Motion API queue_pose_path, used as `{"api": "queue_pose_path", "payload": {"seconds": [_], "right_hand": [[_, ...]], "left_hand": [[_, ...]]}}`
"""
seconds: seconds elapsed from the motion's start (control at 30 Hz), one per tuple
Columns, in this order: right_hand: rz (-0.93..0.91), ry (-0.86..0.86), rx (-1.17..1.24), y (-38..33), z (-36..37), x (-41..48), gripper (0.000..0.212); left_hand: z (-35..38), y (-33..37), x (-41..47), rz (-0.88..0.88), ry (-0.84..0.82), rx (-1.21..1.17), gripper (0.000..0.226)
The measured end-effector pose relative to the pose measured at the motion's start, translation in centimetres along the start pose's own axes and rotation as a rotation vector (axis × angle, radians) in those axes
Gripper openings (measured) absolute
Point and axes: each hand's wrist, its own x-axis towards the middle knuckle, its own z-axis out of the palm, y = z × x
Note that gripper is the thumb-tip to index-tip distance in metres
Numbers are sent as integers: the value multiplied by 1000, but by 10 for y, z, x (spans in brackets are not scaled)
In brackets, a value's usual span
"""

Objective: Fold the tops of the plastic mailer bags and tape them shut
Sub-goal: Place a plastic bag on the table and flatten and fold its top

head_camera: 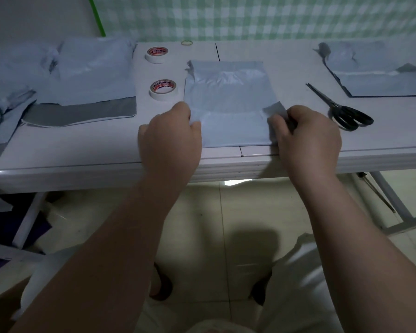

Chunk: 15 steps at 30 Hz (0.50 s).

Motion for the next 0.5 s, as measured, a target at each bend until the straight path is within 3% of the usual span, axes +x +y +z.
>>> {"api": "queue_pose_path", "payload": {"seconds": [0.4,0.5], "right_hand": [[-68,-128,-178,-7,-6,9,19],[-62,-119,-216,-10,-6,8,19]], "left_hand": [[-5,0,5,13,-110,71,12],[-11,1,7,5,-71,28,21]]}}
